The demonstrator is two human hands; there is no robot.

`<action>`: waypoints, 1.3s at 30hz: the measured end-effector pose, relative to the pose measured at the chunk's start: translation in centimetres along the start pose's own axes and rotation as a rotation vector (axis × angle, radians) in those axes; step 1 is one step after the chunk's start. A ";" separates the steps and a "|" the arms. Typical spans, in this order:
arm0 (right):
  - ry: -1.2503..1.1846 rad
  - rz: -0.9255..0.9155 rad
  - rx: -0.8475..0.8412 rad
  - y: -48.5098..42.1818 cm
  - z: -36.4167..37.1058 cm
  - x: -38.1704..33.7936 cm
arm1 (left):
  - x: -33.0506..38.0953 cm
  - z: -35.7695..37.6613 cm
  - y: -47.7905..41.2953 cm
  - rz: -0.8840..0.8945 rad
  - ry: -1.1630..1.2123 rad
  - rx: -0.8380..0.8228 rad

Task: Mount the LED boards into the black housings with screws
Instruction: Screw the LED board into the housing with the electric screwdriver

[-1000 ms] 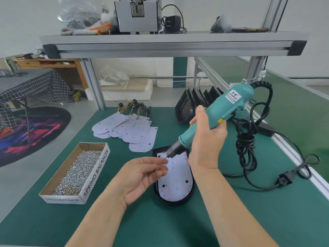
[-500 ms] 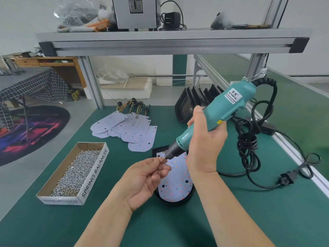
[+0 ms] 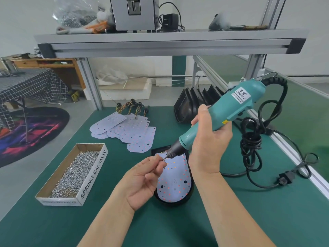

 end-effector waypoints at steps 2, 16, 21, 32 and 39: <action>-0.002 0.002 0.003 0.0 0.0 -0.1 | -0.2 0.0 -0.1 -0.008 0.035 -0.016; 0.006 0.023 0.055 0.3 -0.3 0.3 | -1.8 0.7 -0.4 -0.139 0.256 -0.058; 0.011 0.004 0.052 0.4 -0.3 0.2 | -2.4 1.2 -0.1 -0.165 0.345 -0.041; 0.030 -0.046 0.032 0.5 -0.2 -0.4 | -3.3 2.2 0.6 -0.104 0.496 0.009; 0.017 -0.094 0.049 1.5 -0.2 -0.8 | -3.2 2.5 0.4 0.035 0.581 0.017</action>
Point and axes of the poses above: each hand's wrist, its own y-axis away from the middle knuckle, its own z-axis out of the palm, x = y × z, the point moved 7 cm from there along -y, towards the middle knuckle, and after that the axes turned 15 degrees about -z, right-handed, at the moved point
